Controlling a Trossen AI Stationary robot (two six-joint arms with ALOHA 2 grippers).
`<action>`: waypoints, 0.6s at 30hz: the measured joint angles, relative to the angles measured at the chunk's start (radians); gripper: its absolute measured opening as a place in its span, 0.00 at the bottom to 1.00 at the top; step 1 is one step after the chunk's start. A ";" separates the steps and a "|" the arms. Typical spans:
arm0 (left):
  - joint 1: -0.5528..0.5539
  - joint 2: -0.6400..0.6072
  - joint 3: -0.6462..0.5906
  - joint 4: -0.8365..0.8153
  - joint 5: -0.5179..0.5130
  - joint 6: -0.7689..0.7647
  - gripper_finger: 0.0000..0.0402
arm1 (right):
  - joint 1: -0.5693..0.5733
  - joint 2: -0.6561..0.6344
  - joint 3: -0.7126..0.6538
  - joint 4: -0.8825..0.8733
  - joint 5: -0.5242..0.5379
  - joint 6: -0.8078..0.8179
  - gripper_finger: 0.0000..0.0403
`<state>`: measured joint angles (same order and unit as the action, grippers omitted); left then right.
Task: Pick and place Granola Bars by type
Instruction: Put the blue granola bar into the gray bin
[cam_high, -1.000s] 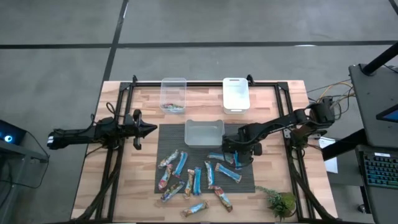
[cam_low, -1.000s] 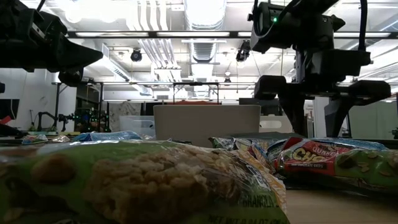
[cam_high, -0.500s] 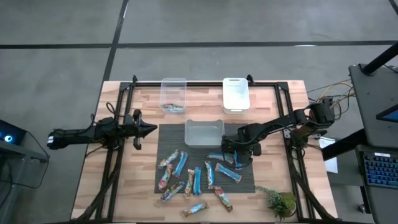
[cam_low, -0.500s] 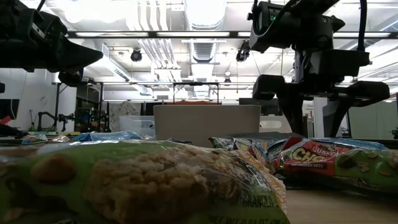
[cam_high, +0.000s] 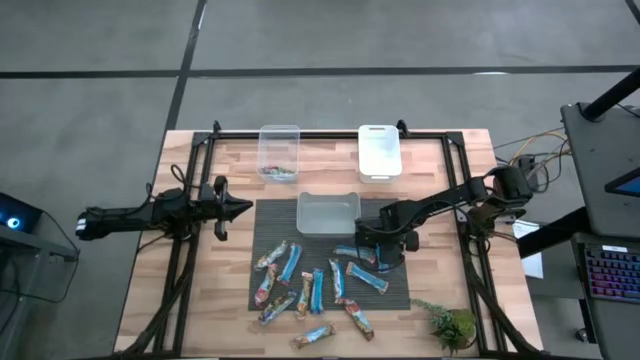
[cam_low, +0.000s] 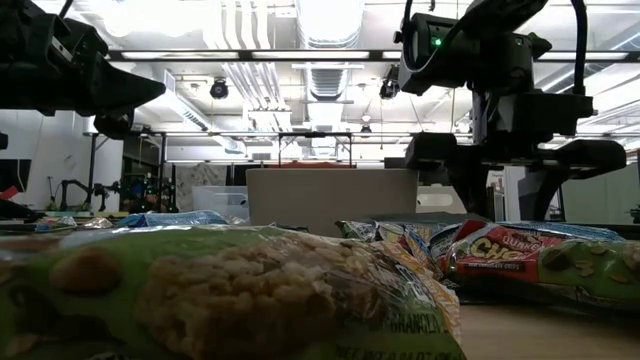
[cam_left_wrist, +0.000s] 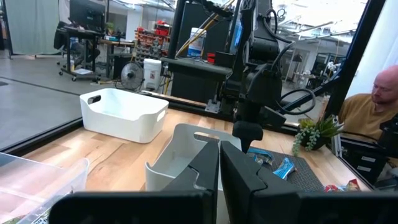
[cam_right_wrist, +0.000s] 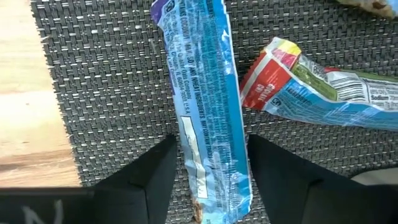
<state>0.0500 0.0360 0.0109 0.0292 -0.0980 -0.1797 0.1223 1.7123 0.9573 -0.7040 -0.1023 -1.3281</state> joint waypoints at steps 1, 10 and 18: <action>0.000 0.000 0.000 0.000 0.000 0.000 0.00 | 0.000 0.000 0.000 0.000 0.000 0.000 0.44; 0.000 0.000 0.000 0.000 0.000 0.000 0.00 | 0.000 0.000 -0.004 0.000 -0.010 0.000 0.29; 0.000 0.000 0.000 0.000 0.000 0.000 0.00 | 0.000 0.000 -0.005 -0.003 -0.010 0.009 0.18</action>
<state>0.0498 0.0360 0.0109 0.0292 -0.0978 -0.1797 0.1223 1.7123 0.9523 -0.7071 -0.1127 -1.3193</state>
